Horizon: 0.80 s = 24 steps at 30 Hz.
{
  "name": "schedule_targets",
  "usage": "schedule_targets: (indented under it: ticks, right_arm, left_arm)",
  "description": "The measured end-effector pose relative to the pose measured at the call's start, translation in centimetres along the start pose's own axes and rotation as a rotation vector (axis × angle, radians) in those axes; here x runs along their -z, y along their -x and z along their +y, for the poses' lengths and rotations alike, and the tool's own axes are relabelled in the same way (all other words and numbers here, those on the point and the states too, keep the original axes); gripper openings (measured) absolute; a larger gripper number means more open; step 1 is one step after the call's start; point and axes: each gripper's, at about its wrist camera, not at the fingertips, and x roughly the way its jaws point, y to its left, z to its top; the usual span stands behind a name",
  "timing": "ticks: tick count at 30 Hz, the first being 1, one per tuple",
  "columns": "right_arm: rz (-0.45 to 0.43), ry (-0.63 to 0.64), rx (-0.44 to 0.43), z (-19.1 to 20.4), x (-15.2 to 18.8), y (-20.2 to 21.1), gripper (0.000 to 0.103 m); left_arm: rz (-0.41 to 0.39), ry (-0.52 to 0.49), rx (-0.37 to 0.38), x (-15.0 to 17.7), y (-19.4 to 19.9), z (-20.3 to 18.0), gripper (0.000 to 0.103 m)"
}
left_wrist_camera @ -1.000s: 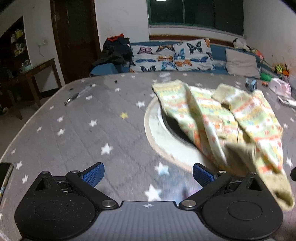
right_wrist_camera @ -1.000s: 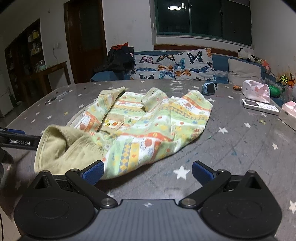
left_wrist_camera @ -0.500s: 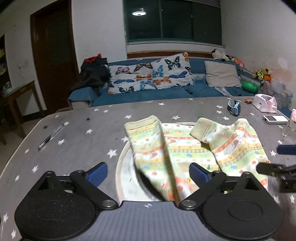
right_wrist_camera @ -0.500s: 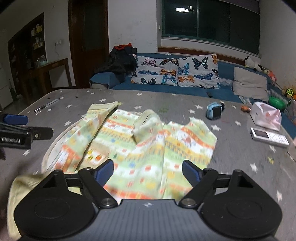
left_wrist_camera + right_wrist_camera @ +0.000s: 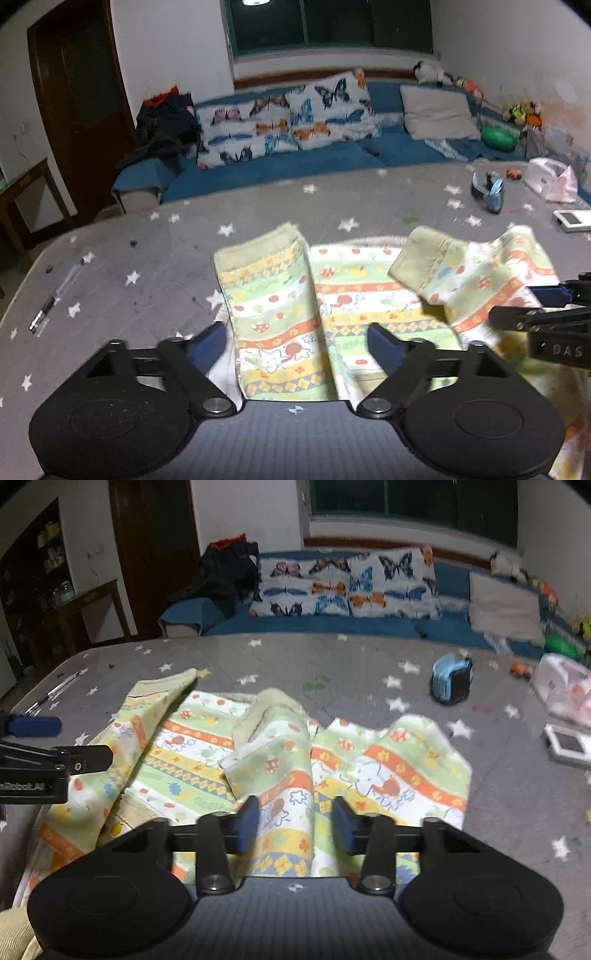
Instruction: Fold clothes
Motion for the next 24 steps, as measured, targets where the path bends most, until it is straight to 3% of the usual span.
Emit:
schedule_targets:
  ticks: [1,2,4,6,10,18,24]
  right_arm:
    - [0.006,-0.011,-0.009,-0.2,0.1,-0.2,0.028]
    - [0.01,-0.02,-0.016,-0.3,0.2,-0.4,0.019]
    - [-0.007,-0.017,-0.011,-0.4,0.3,0.4,0.012]
    - [-0.025,-0.014,-0.006,-0.5,0.5,1.1,0.008]
    - [-0.06,-0.011,0.005,-0.7,0.9,2.7,0.006]
    - [-0.147,-0.087,0.068,-3.3,3.1,8.7,0.006]
    - [-0.203,-0.177,0.13,-4.8,6.2,13.1,0.006]
  left_arm:
    - [0.016,0.008,0.006,0.1,-0.4,0.2,0.051]
    - [0.028,0.018,0.014,0.3,-0.8,0.5,0.043]
    - [0.05,0.039,0.033,0.6,-1.3,1.1,0.016]
    - [0.053,0.061,0.047,1.0,-1.2,1.7,0.006]
    - [0.017,0.086,0.03,1.6,0.4,2.8,0.0]
    - [-0.048,0.162,-0.027,3.3,4.8,6.4,0.0]
    - [-0.059,0.162,0.025,3.3,6.4,6.1,0.002]
